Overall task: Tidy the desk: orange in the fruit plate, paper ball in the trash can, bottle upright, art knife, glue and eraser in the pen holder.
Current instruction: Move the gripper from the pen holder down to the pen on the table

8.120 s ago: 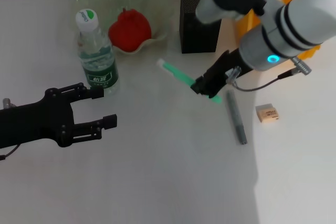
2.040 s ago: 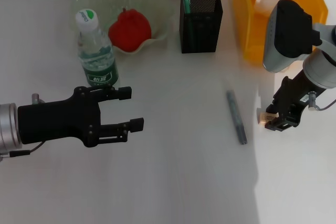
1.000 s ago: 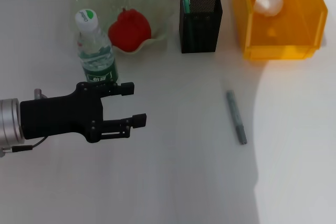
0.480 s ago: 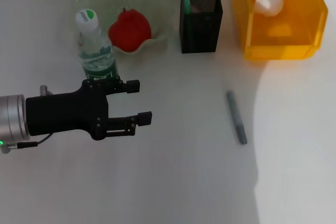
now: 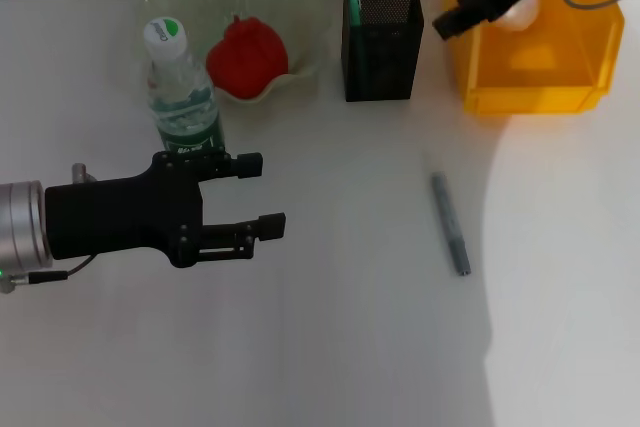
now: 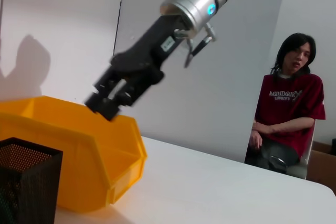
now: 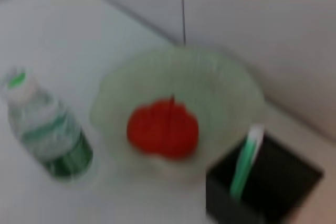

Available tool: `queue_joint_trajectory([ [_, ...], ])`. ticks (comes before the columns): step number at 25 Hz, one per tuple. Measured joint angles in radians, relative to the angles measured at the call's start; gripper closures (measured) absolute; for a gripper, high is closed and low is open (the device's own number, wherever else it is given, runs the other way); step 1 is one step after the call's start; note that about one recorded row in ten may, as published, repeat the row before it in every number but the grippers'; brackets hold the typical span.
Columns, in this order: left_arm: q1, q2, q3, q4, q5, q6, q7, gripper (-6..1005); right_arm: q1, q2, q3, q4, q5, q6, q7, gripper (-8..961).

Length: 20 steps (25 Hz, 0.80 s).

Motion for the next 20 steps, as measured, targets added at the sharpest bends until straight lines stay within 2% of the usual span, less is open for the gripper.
queue_joint_trajectory([
  [1,0.001,0.001,0.0,0.002,0.0,0.0,0.0,210,0.003,0.014,-0.032,-0.039,-0.079,-0.089,0.052,489],
  [2,0.001,0.001,0.0,0.002,0.0,0.0,0.0,210,0.003,0.014,-0.032,-0.039,-0.079,-0.089,0.052,489],
  [3,0.001,0.001,0.0,0.002,0.0,0.0,0.0,210,0.002,0.026,-0.047,-0.049,-0.101,-0.114,0.063,489],
  [5,-0.001,0.003,0.0,-0.001,0.0,0.001,0.0,210,-0.004,0.054,-0.074,-0.059,-0.153,-0.146,0.077,490],
  [6,-0.003,0.004,0.001,-0.002,0.001,0.001,0.0,210,-0.013,0.078,-0.1,-0.056,-0.193,-0.144,0.085,490],
  [8,-0.003,0.004,0.001,-0.002,0.001,0.001,0.0,210,-0.019,0.084,-0.114,-0.05,-0.202,-0.136,0.091,490],
  [10,-0.004,0.003,0.002,0.004,0.01,0.0,0.0,210,-0.027,0.088,-0.161,-0.018,-0.197,-0.101,0.117,489],
  [11,-0.005,0.003,0.002,0.005,0.013,0.0,0.0,210,-0.034,0.088,-0.217,0.02,-0.185,-0.051,0.151,489],
  [12,-0.005,0.003,0.002,0.005,0.016,-0.001,0.0,210,-0.034,0.088,-0.217,0.02,-0.185,-0.051,0.151,477],
  [16,-0.01,0.001,0.001,0.005,0.024,-0.003,0.003,209,-0.042,0.091,-0.321,0.111,-0.164,0.07,0.193,430],
  [20,-0.012,0.001,0.0,0.003,0.024,-0.003,0.003,209,-0.042,0.091,-0.364,0.154,-0.137,0.13,0.201,383],
])
